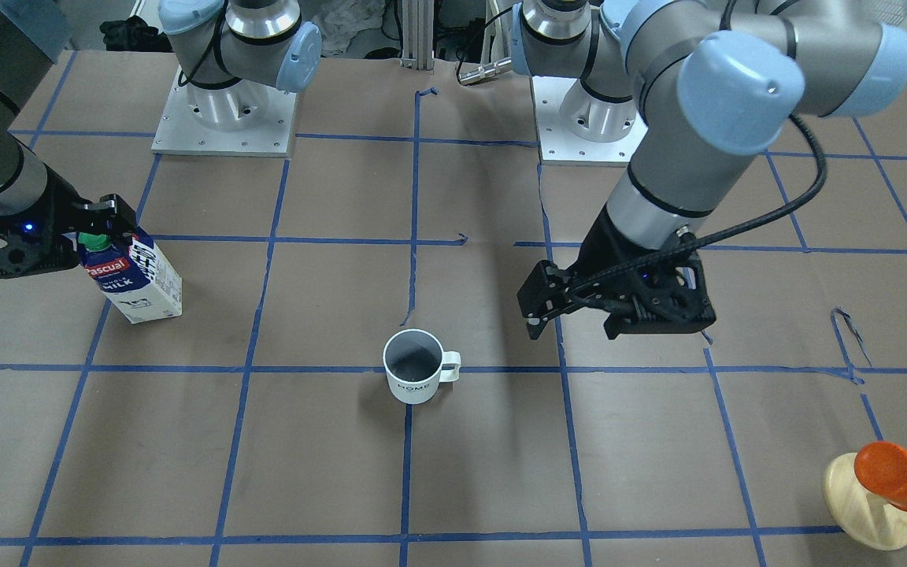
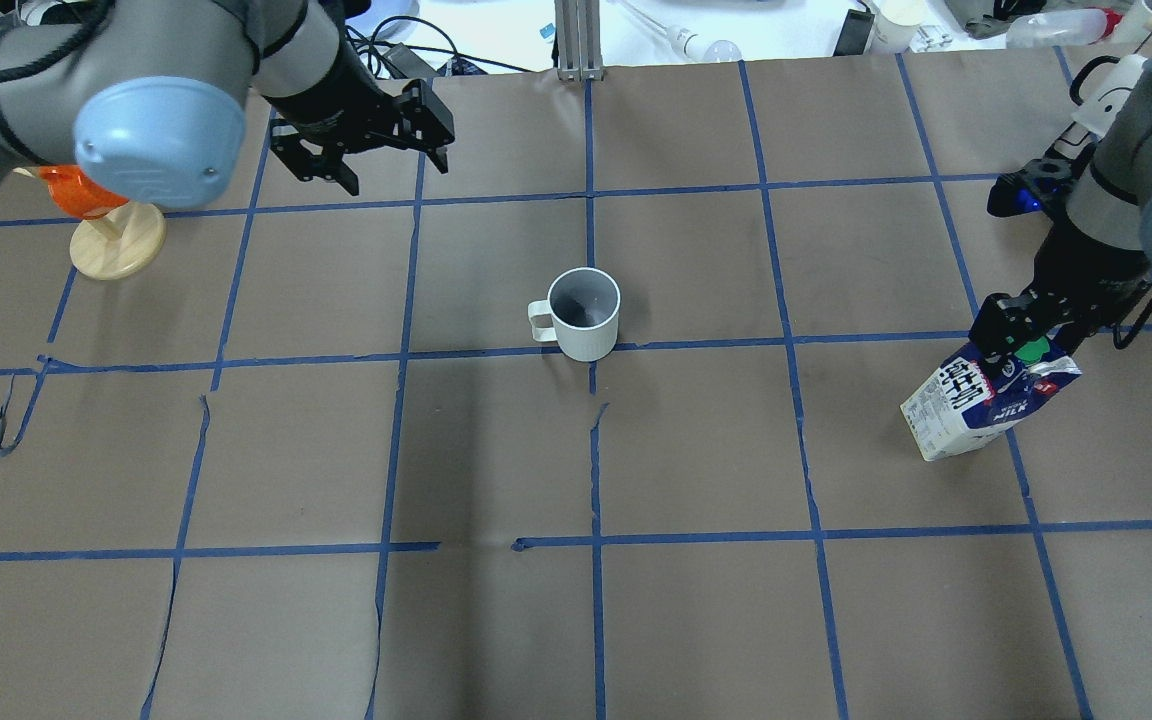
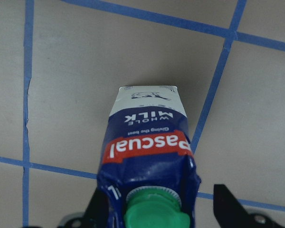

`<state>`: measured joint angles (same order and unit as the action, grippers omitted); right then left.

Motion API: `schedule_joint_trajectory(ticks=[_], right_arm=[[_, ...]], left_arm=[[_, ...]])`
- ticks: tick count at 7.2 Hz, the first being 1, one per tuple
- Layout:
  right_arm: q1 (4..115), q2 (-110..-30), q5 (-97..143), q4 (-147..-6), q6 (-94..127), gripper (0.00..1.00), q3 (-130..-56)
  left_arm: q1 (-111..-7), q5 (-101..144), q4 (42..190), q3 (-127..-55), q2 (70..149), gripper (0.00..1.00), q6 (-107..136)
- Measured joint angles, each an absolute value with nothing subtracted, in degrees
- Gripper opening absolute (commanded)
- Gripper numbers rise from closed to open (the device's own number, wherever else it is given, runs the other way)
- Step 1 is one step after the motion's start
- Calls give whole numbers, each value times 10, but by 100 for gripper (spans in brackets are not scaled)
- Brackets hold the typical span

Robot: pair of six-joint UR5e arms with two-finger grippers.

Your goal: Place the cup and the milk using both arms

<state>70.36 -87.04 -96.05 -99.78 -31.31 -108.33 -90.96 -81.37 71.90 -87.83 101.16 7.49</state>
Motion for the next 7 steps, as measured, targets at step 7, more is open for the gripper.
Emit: schedule_joint_trajectory(ticks=[7], right_arm=[[761, -847, -937, -997, -214, 43, -994]], left_arm=[[-841, -906, 859, -913, 898, 100, 2]])
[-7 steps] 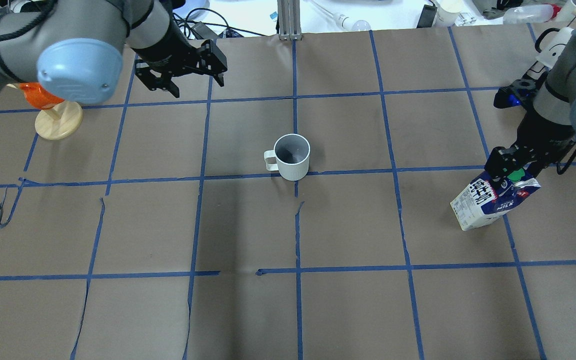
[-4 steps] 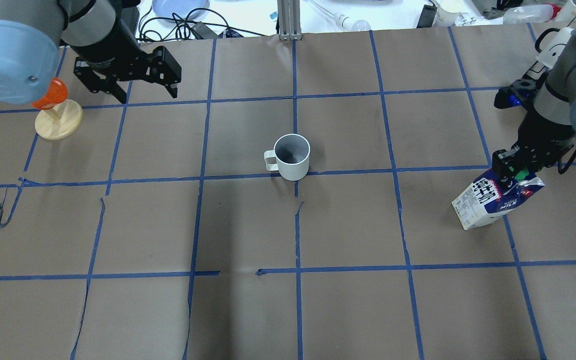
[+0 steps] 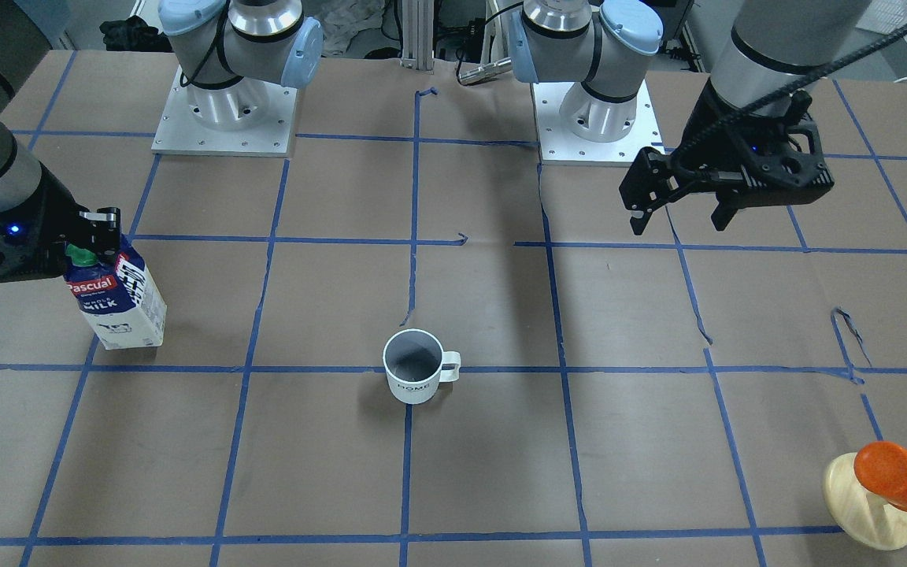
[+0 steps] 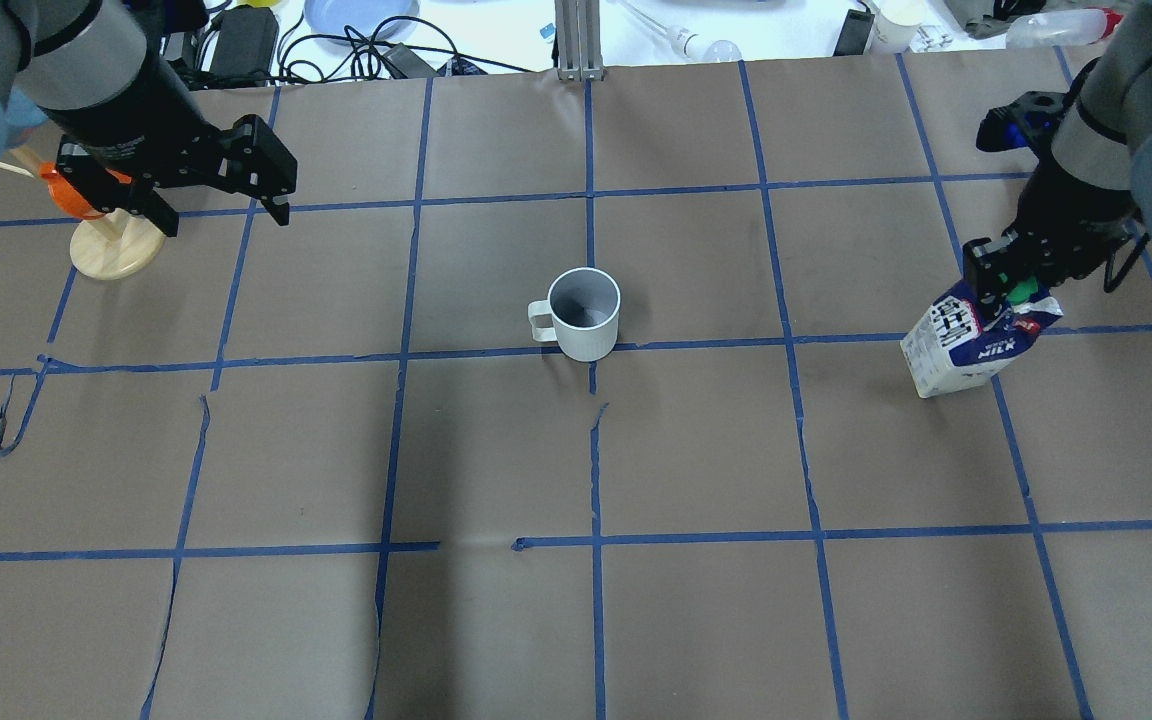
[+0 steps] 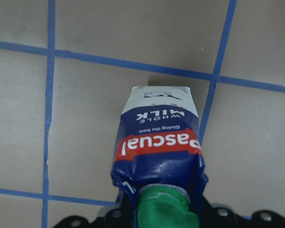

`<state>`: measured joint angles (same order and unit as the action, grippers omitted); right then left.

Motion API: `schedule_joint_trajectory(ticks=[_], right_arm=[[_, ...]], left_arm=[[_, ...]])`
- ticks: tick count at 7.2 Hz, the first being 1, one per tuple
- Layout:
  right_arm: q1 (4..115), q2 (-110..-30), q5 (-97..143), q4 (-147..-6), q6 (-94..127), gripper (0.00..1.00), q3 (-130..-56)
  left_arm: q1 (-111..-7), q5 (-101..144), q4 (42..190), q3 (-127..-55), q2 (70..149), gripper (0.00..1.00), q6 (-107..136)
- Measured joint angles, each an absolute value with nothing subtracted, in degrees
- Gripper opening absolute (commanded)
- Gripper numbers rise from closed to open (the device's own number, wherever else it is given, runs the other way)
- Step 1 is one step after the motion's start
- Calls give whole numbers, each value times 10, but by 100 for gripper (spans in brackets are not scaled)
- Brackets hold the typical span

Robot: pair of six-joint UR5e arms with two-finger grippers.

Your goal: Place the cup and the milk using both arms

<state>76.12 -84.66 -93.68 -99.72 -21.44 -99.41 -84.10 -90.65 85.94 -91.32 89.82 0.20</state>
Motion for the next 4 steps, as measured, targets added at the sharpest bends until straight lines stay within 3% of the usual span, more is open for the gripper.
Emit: schedule_joint_trajectory(ticks=[4], right_arm=[[926, -727, -887, -991, 14, 42, -834]], left_arm=[[-826, -897, 857, -960, 870, 100, 9]])
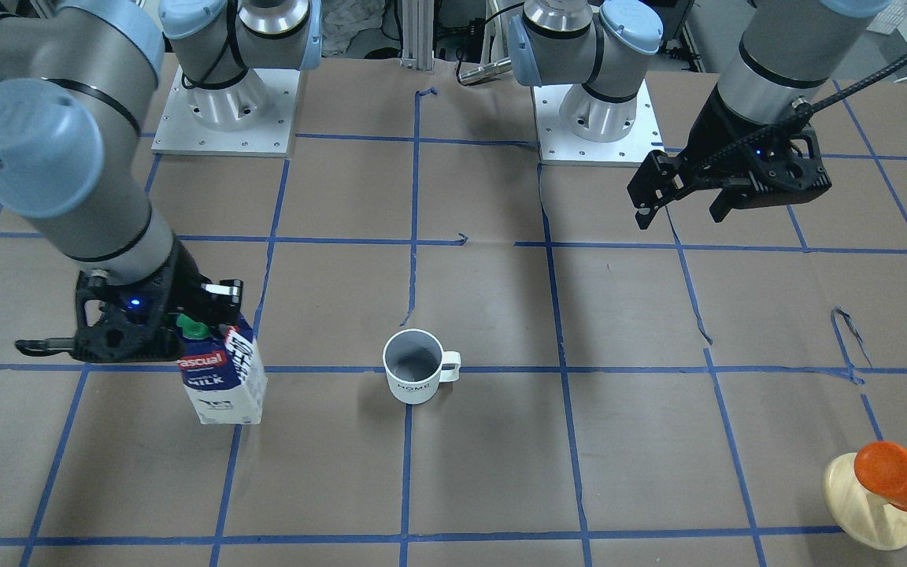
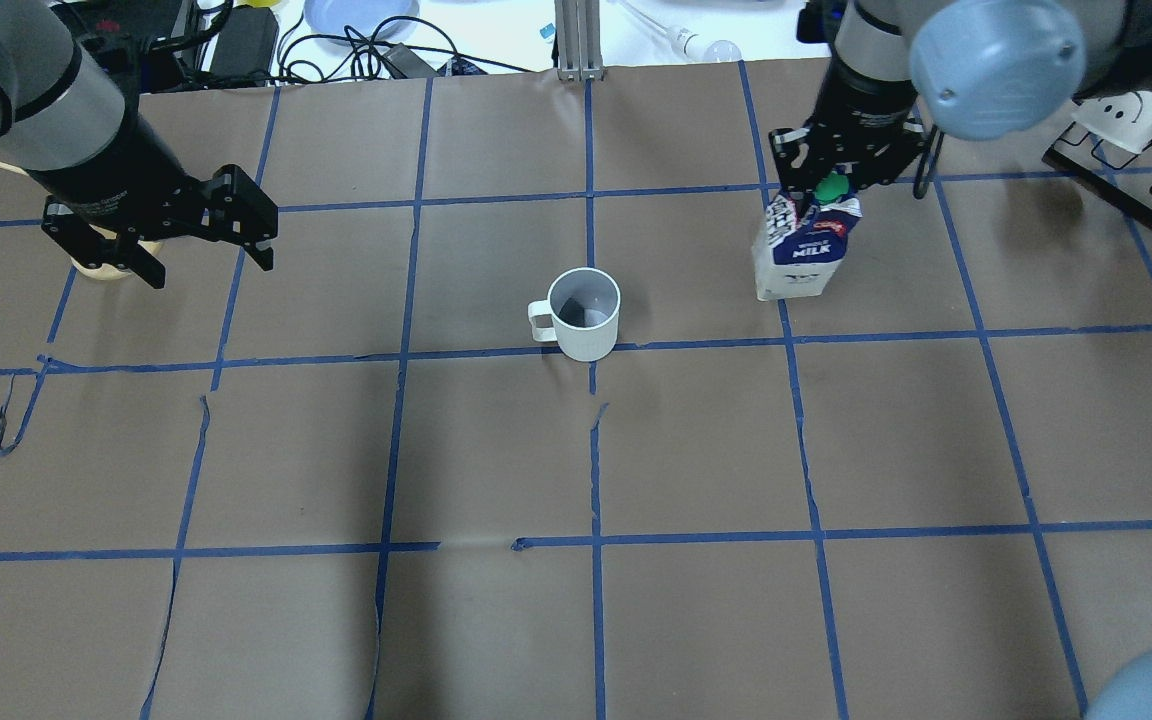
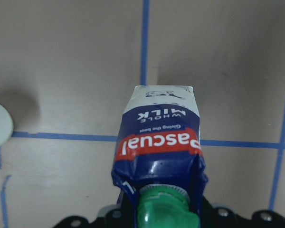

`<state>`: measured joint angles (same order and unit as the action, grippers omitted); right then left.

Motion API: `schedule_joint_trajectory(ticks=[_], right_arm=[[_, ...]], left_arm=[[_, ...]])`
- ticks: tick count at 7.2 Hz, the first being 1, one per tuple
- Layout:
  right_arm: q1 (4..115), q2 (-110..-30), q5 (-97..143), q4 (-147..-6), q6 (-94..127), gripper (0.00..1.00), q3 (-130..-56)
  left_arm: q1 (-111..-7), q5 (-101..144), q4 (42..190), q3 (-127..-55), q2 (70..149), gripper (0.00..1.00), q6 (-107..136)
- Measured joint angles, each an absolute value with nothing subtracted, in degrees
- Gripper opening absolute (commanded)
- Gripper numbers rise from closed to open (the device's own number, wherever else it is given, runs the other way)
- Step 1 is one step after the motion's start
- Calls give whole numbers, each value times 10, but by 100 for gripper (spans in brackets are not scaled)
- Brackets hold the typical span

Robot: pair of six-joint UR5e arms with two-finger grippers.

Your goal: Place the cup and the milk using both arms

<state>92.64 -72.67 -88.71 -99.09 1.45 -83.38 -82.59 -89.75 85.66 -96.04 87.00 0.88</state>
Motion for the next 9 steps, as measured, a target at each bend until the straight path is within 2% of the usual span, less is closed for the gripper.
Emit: schedule_joint_trajectory(ticks=[3, 8, 9], right_arm=[[982, -697, -853, -999, 99, 42, -811], [1022, -682, -827, -1002, 142, 45, -829], [1023, -681, -827, -1004, 142, 61, -837]], left_arm=[[-848, -897, 857, -962, 864, 100, 9], [-854, -897, 861, -962, 863, 100, 9], [-855, -897, 862, -962, 865, 100, 9]])
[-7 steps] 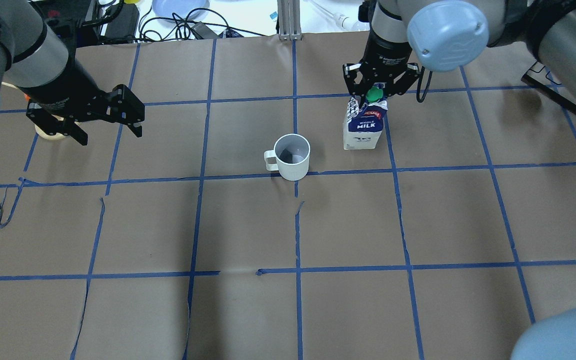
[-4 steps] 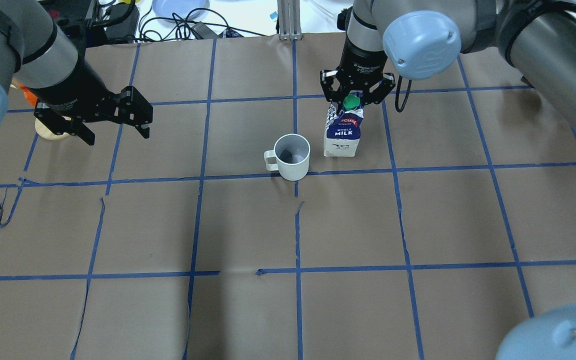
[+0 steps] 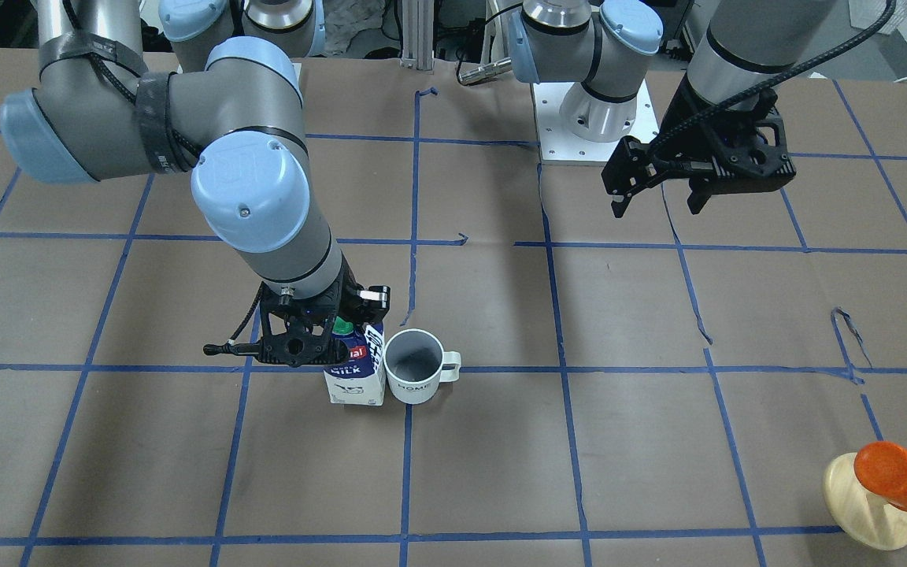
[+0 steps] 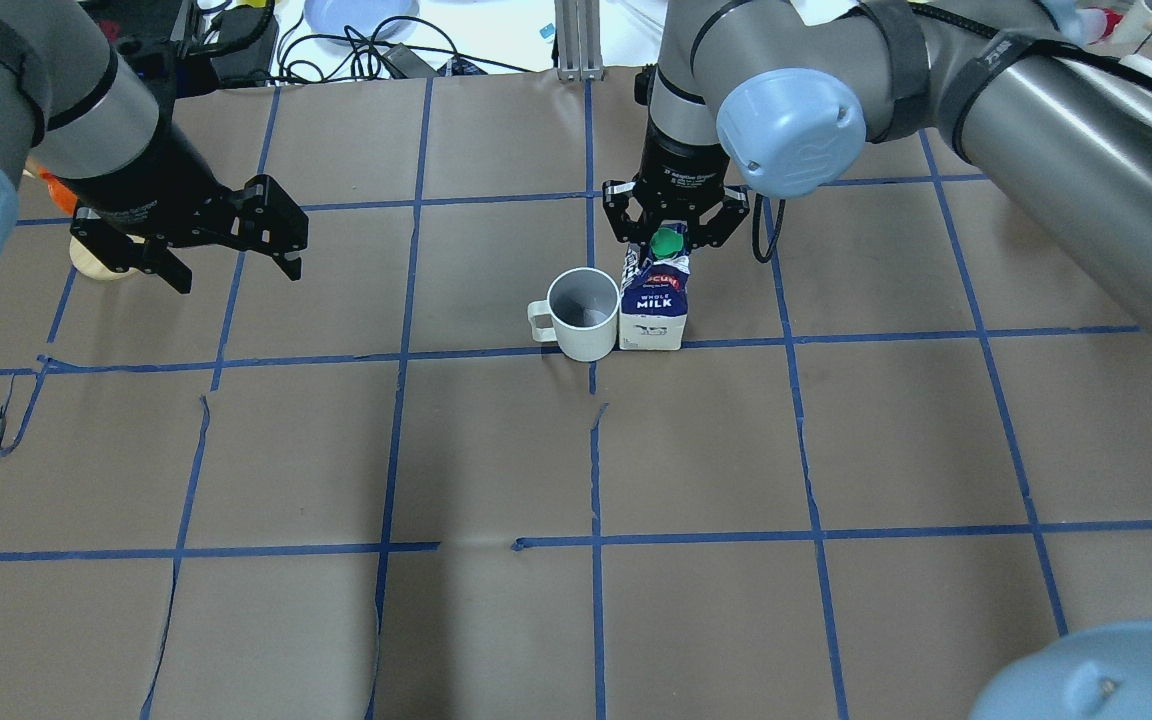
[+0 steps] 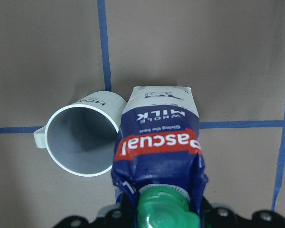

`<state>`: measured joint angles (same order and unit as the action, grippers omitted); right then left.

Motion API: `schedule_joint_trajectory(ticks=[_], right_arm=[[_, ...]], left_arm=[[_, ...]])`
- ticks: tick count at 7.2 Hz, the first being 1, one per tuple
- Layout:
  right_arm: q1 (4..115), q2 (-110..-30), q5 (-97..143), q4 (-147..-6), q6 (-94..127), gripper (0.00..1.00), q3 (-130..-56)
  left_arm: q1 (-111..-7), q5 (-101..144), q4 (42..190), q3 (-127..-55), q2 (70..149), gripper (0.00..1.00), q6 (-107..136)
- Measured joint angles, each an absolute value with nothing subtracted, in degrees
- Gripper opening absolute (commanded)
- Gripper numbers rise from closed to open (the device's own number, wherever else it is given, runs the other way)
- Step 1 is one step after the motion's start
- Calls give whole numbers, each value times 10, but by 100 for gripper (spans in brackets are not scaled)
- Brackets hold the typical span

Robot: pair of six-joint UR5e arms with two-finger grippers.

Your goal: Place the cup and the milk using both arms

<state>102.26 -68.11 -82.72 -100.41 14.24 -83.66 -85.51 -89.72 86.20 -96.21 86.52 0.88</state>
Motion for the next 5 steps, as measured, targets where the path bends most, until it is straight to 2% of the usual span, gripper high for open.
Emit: schedule_joint_trajectory(ticks=[1, 2, 5], right_arm=[[1023, -680, -827, -1006, 143, 83, -840], [1023, -679, -829, -1007, 143, 98, -841], [1022, -702, -852, -1000, 143, 100, -832]], left_arm=[[-858, -897, 862, -962, 868, 100, 9], [-864, -897, 862, -961, 869, 100, 8], [-871, -896, 861, -961, 869, 100, 4]])
